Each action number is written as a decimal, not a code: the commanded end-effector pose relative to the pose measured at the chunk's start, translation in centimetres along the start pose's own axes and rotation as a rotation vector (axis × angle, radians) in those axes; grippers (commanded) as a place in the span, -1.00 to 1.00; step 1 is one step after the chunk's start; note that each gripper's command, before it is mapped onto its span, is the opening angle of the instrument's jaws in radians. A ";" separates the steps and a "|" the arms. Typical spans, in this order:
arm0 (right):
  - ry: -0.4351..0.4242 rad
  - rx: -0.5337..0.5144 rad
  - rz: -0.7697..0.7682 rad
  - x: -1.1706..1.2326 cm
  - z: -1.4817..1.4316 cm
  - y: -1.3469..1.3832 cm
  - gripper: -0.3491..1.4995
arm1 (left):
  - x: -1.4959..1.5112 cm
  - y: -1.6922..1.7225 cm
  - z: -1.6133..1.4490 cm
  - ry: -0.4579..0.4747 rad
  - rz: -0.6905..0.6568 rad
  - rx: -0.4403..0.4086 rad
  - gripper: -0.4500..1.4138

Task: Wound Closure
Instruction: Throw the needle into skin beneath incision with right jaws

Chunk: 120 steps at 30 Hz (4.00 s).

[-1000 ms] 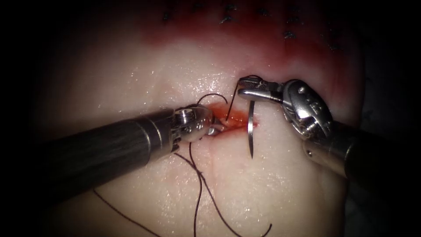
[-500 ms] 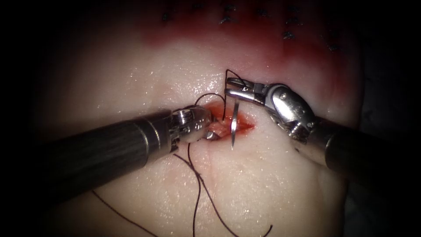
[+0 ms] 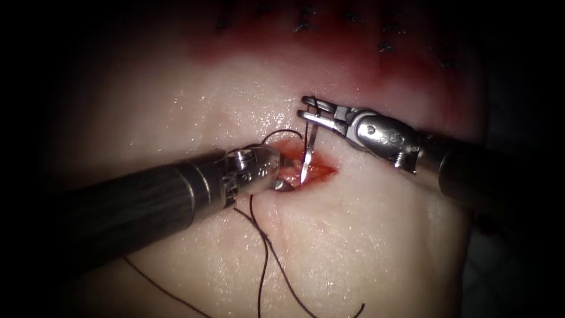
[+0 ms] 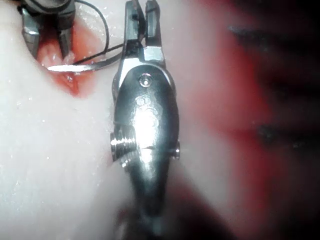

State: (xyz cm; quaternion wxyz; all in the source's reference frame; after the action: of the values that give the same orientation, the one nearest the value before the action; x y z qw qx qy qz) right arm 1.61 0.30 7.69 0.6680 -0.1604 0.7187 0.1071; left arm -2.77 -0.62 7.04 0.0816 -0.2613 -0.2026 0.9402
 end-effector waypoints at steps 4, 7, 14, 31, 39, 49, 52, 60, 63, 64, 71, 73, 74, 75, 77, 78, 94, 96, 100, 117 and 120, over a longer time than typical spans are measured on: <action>0.008 0.022 -0.049 -0.06 0.05 -0.02 -1.00 | 0.06 -0.05 0.01 0.008 0.001 -0.009 0.31; 0.015 0.047 -0.078 -0.06 0.04 -0.07 -1.00 | 0.08 -0.05 -0.03 0.009 0.000 -0.013 0.31; 0.019 0.081 -0.091 -0.11 0.03 -0.26 -1.00 | 0.10 -0.07 -0.05 0.016 -0.007 -0.014 0.31; 0.003 0.119 -0.041 -0.04 -0.02 -0.13 -1.00 | 0.33 0.29 -0.56 0.183 -0.058 0.185 0.24; 0.001 0.118 0.002 -0.01 0.03 0.00 -1.00 | 0.46 0.73 -0.31 0.209 -0.025 0.215 0.13; -0.014 0.164 0.083 -0.02 0.05 0.03 -1.00 | 0.39 0.82 -0.11 0.223 -0.004 0.215 0.11; -0.020 0.165 0.102 -0.03 0.06 0.05 -1.00 | 0.38 0.84 -0.09 0.221 -0.002 0.218 0.11; -0.031 0.124 0.149 -0.01 0.10 0.14 -1.00 | 0.31 0.91 0.02 0.219 0.016 0.227 0.10; -0.034 0.109 0.159 0.00 0.11 0.18 -1.00 | 0.27 0.96 0.06 0.214 0.018 0.222 0.10; -0.033 0.106 0.165 0.00 0.11 0.18 -1.00 | 0.26 0.97 0.06 0.212 0.020 0.221 0.10; -0.064 0.140 0.180 -0.01 0.11 0.18 -1.00 | 0.21 0.97 0.05 0.213 0.025 0.218 0.09; -0.070 0.148 0.186 -0.01 0.09 0.19 -1.00 | 0.20 0.96 0.04 0.214 0.020 0.217 0.08; -0.072 0.151 0.191 -0.01 0.09 0.19 -1.00 | 0.19 0.95 0.05 0.215 0.021 0.216 0.08; -0.077 0.155 0.197 -0.01 0.09 0.19 -1.00 | 0.18 0.93 0.05 0.215 0.022 0.216 0.08; -0.085 0.180 0.197 -0.01 0.09 0.18 -1.00 | 0.17 0.91 0.07 0.216 0.018 0.216 0.08; -0.093 0.192 0.202 -0.01 0.10 0.17 -1.00 | 0.16 0.90 0.08 0.216 0.019 0.217 0.08; -0.164 0.216 0.501 -0.09 0.17 0.13 -1.00 | 0.12 0.88 0.18 0.206 0.020 0.218 0.07; -0.168 0.215 0.527 -0.11 0.17 0.11 -1.00 | 0.10 0.88 0.17 0.206 0.022 0.217 0.07; -0.181 0.212 0.601 -0.16 0.16 0.07 -1.00 | 0.10 0.88 0.17 0.207 0.016 0.216 0.07; -0.187 0.197 0.837 -0.27 0.14 0.08 -1.00 | 0.07 0.83 0.17 0.208 0.019 0.214 0.07; -0.174 0.196 0.867 -0.27 0.14 0.07 -1.00 | 0.06 0.82 0.17 0.209 0.019 0.214 0.07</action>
State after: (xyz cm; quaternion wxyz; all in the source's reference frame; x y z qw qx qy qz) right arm 1.66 0.42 7.91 0.6305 0.2292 0.6675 0.3231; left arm -2.88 -1.42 6.75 0.1212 -0.3487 -0.0897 0.9250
